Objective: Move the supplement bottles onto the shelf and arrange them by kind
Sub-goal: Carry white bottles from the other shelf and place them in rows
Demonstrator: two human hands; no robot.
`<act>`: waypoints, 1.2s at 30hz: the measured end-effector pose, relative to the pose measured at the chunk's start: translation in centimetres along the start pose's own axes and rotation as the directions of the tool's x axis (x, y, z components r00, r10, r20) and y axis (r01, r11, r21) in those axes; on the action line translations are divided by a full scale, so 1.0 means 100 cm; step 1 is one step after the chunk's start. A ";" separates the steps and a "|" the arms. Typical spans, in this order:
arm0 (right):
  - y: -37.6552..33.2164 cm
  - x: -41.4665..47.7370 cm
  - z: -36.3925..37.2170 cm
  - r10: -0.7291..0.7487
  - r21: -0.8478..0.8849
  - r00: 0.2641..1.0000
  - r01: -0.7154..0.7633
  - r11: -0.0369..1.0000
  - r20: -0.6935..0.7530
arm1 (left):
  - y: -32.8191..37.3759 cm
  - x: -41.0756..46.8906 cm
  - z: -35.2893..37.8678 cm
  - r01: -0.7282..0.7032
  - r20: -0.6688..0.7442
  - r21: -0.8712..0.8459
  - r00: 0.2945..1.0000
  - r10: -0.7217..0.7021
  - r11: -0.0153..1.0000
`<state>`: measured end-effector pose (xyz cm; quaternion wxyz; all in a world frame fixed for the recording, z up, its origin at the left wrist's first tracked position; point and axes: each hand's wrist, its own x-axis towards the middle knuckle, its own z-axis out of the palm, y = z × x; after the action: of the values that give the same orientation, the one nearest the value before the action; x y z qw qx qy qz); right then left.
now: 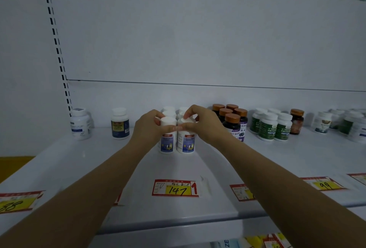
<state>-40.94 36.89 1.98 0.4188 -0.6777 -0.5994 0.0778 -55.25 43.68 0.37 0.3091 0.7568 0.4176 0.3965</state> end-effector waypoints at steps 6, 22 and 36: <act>0.005 0.001 0.001 0.020 -0.064 0.999 -0.017 0.998 0.034 | -0.002 -0.003 -0.002 0.019 0.030 0.062 0.999 -0.021 0.998; -0.022 -0.064 -0.080 0.263 -0.682 0.946 -0.066 0.728 0.188 | 0.079 -0.049 -0.008 -0.316 0.505 0.627 0.861 -0.062 0.712; 0.087 -0.243 -0.288 0.568 -0.651 0.794 -0.551 0.522 -0.216 | 0.228 -0.135 0.202 -0.634 0.715 0.219 0.622 0.321 0.742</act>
<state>-23.50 2.55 4.94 0.0835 -0.9369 -0.3392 -0.0110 -33.65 18.61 3.96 0.1254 0.9786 0.1435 0.0774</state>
